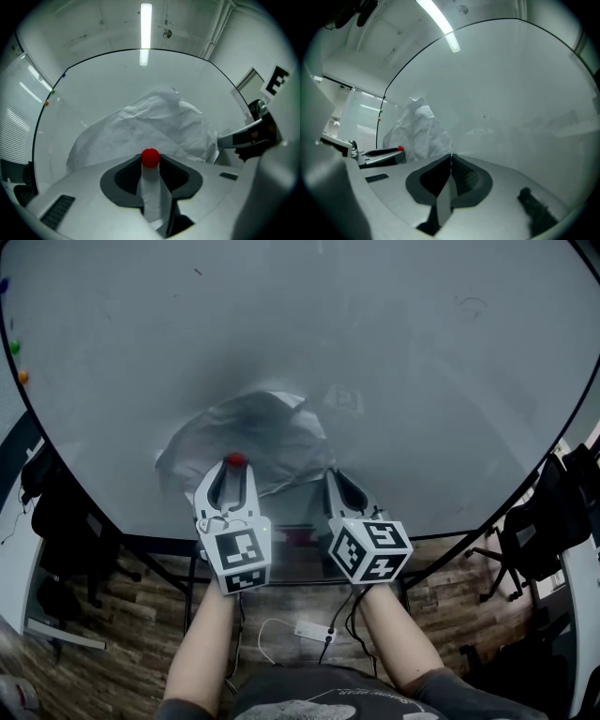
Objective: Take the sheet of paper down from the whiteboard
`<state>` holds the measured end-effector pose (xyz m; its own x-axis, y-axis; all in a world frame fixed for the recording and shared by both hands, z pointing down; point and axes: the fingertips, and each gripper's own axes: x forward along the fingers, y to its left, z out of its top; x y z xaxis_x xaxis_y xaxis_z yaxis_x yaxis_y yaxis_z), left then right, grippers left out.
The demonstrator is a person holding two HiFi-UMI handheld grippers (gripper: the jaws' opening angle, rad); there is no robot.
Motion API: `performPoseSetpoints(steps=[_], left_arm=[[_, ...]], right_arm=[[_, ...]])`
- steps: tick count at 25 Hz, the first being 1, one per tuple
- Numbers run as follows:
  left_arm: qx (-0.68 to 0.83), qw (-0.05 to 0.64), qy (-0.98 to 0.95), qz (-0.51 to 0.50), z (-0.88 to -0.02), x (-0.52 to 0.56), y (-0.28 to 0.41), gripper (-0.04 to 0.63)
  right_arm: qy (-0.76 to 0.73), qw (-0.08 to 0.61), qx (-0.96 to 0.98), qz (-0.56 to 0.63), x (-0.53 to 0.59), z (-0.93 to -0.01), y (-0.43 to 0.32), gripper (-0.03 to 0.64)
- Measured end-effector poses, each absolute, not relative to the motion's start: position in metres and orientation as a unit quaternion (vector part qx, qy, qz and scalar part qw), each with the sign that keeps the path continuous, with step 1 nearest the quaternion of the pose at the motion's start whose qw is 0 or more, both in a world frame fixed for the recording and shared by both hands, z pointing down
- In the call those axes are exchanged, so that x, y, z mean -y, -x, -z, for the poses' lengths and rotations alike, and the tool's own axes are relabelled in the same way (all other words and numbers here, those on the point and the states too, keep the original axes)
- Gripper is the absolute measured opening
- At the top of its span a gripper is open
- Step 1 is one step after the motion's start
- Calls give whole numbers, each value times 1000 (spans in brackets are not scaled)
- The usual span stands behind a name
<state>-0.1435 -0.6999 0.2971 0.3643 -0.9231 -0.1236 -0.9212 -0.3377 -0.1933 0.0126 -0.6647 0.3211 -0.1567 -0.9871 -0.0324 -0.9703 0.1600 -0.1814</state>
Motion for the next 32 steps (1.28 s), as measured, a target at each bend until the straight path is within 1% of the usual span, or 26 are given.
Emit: performPoseSetpoints(steps=[13, 17, 21, 23, 26, 32], left_arm=[[-552, 95, 829, 4, -309, 686, 148, 124], [-566, 77, 821, 11, -325, 664, 156, 124], [-582, 62, 810, 31, -348, 636, 169, 124], [-589, 55, 806, 41, -359, 621, 170, 124], [-596, 49, 800, 51, -372, 596, 163, 124], [-611, 38, 788, 67, -390, 540, 138, 124]], right_arm=[[615, 72, -782, 66, 657, -323, -9, 21], [603, 39, -794, 66, 648, -340, -8, 21], [591, -35, -805, 36, 631, -366, -7, 21], [583, -60, -810, 29, 619, -378, -11, 21], [569, -70, -818, 37, 599, -391, -20, 21], [544, -67, -835, 47, 552, -403, -49, 21]])
